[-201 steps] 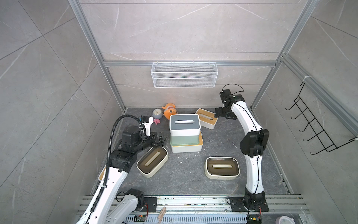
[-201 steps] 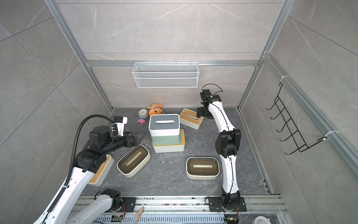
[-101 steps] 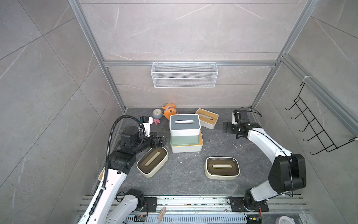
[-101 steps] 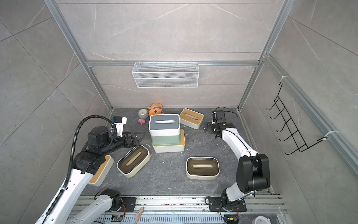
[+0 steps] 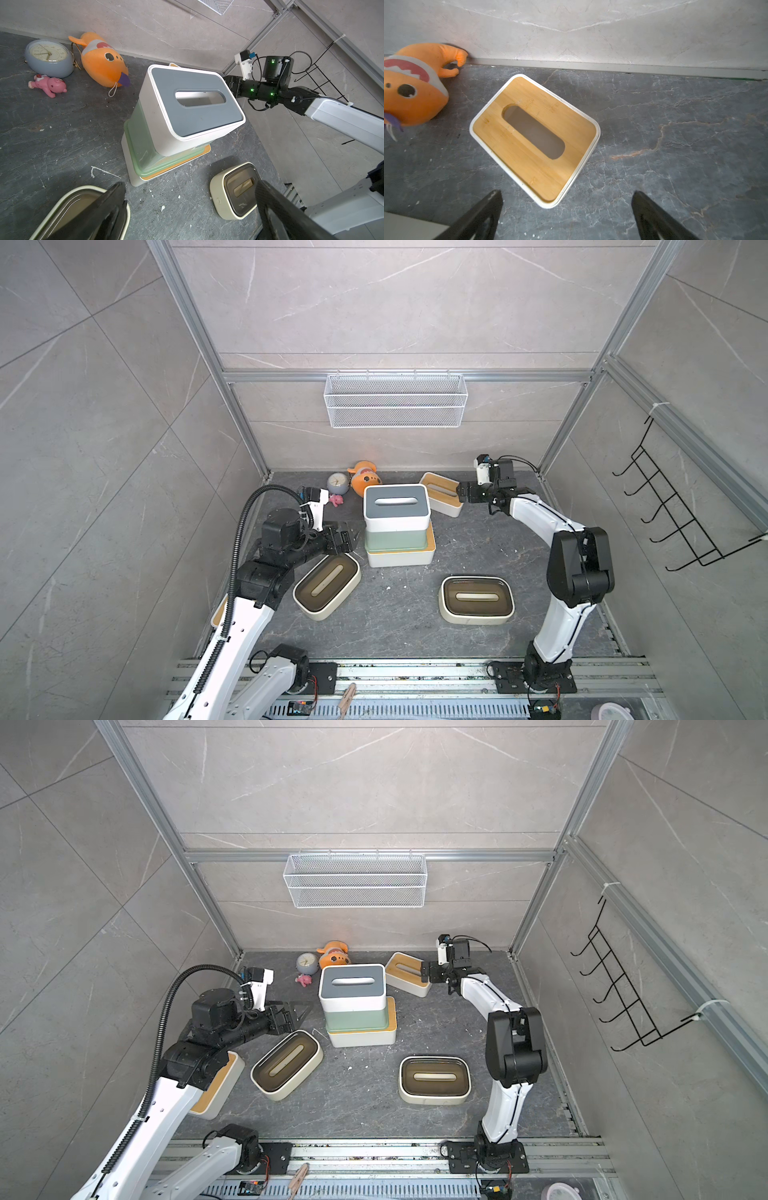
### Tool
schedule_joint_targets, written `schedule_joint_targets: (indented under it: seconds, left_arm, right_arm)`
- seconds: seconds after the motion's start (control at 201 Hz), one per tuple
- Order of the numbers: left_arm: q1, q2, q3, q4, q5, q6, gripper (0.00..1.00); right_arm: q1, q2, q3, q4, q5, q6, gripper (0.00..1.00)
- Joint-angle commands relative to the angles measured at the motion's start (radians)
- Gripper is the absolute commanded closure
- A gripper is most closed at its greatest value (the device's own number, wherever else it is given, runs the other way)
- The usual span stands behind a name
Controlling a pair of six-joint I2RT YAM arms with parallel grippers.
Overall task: Stack the tissue boxes
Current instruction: Pick up the tissue box from the center of the board.
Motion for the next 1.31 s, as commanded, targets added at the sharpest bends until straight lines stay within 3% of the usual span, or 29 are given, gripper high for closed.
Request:
schedule_joint_targets:
  seconds: [0.0, 0.264, 0.439, 1.082, 1.301]
  left_arm:
    - [-0.003, 0.014, 0.000, 0.027, 0.006, 0.015, 0.01]
    - [-0.003, 0.017, -0.006, 0.035, 0.011, 0.010, 0.01]
    - [-0.003, 0.025, -0.006, 0.035, 0.021, 0.007, 0.00]
    - [-0.003, 0.008, -0.008, 0.038, 0.020, 0.003, 0.01]
    - [-0.003, 0.014, -0.008, 0.037, 0.020, 0.000, 0.01]
  right_arm:
    - [-0.004, 0.080, 0.098, -0.063, 0.054, -0.035, 0.00]
    - [-0.004, 0.221, 0.233, -0.148, 0.148, 0.027, 0.00]
    - [-0.002, 0.282, 0.311, -0.184, 0.140, 0.047, 0.00]
    - [0.013, 0.335, 0.352, -0.299, 0.234, 0.052, 0.00]
    - [0.029, 0.407, 0.520, -0.407, 0.218, 0.098, 0.00]
